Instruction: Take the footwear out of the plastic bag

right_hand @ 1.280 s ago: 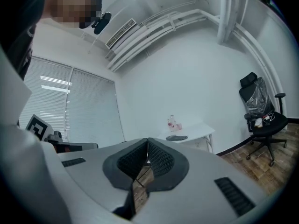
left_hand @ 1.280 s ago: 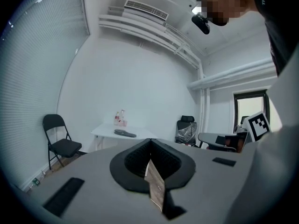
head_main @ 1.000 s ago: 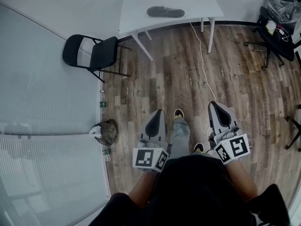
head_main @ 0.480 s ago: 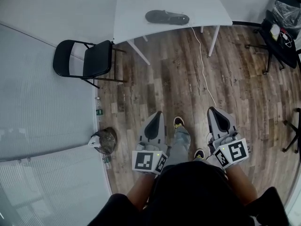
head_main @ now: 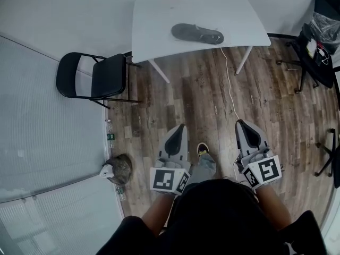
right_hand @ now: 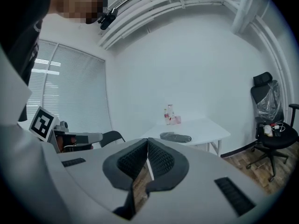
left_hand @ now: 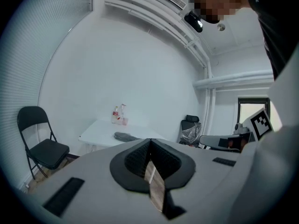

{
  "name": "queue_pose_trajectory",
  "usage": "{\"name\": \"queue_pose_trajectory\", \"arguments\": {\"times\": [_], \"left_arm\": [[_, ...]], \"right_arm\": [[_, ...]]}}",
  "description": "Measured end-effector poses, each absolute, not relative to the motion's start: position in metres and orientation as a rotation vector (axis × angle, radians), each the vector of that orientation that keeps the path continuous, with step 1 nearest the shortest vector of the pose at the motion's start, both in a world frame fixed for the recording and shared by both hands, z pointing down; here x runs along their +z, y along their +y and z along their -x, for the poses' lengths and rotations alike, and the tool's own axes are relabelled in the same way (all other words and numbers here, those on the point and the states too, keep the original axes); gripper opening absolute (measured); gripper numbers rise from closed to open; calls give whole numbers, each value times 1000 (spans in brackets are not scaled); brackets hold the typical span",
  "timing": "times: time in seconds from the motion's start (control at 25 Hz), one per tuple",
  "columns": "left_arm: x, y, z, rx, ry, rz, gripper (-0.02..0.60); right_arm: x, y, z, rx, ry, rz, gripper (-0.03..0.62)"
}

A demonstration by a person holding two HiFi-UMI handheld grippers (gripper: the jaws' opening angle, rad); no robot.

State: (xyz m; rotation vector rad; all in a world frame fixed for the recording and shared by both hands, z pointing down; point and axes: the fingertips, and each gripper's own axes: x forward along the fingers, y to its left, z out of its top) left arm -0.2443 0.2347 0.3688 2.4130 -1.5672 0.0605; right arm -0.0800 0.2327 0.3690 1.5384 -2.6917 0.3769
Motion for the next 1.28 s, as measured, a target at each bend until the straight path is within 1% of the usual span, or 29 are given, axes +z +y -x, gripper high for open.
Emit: {"name": "queue_pose_trajectory", "arguments": {"times": [0.2, 0.32, 0.48, 0.8, 1.28], "left_arm": [[368, 205, 266, 46, -1550, -2433, 21], [368, 192, 278, 42, -1548, -2440, 21], [366, 180, 290, 17, -1564, -2447, 21], [358, 183, 293, 10, -1549, -2484, 21], [350, 174, 317, 40, -1654, -2492, 21]], "right_arm": [[362, 199, 98, 321, -2670, -1565, 18], [355, 189, 96, 282, -2645, -1606, 18], [346, 175, 84, 211, -2616, -1676, 18], [321, 176, 40, 64, -2523, -1759, 18], [300, 161, 1, -109, -2472, -1745, 18]]}}
